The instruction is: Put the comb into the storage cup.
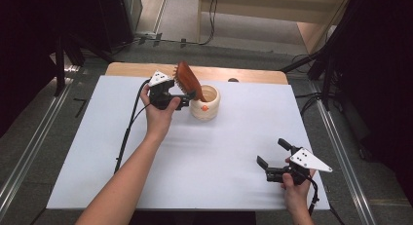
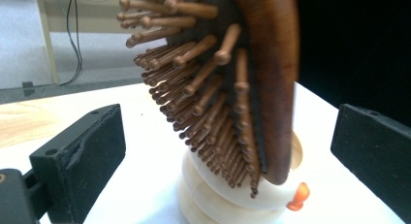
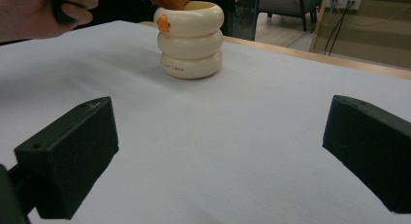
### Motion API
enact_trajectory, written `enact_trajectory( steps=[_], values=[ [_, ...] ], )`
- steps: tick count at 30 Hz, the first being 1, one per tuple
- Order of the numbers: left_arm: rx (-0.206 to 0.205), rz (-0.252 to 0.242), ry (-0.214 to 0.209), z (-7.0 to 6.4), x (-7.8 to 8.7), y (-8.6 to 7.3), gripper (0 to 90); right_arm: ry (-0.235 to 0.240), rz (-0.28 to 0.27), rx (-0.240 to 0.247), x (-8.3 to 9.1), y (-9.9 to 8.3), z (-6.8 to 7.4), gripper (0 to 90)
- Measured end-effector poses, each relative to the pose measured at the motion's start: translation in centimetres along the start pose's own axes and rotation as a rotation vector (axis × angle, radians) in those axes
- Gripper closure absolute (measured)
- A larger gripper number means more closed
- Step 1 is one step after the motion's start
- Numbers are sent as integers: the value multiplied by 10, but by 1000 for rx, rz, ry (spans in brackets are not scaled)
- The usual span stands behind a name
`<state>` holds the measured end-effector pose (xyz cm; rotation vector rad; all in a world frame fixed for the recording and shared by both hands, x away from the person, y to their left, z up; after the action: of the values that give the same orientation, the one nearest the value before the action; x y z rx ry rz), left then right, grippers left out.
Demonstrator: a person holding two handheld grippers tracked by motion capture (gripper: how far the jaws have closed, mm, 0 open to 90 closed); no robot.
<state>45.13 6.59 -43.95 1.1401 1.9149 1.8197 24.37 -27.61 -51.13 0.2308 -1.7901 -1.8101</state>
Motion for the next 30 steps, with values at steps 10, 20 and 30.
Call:
enact_trajectory(
  steps=[10, 20, 30],
  values=[
    [-25, -7, -9, -3, 22, -6, 0, 0, 3, 5, -2, 0, 1, 0],
    [-58, -22, -21, -8, 45, -12, 0, -3, 1, 1, -2, 1, 1, 0],
    [-88, -35, -34, -14, 66, -15, 0, -5, 0, 0, -1, 1, 0, 0]
  ],
)
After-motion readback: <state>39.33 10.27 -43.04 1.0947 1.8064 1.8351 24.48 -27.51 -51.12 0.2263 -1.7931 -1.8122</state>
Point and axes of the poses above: each handheld gripper's, and its own axes: x roughly backward along the jaws, y roughly out of its top, z roughly to its left, the point moved 4 cm from there along -x, roughly forward along the jaws, and after that the axes turned 2 degrees about -x, right-handed, at the moved point
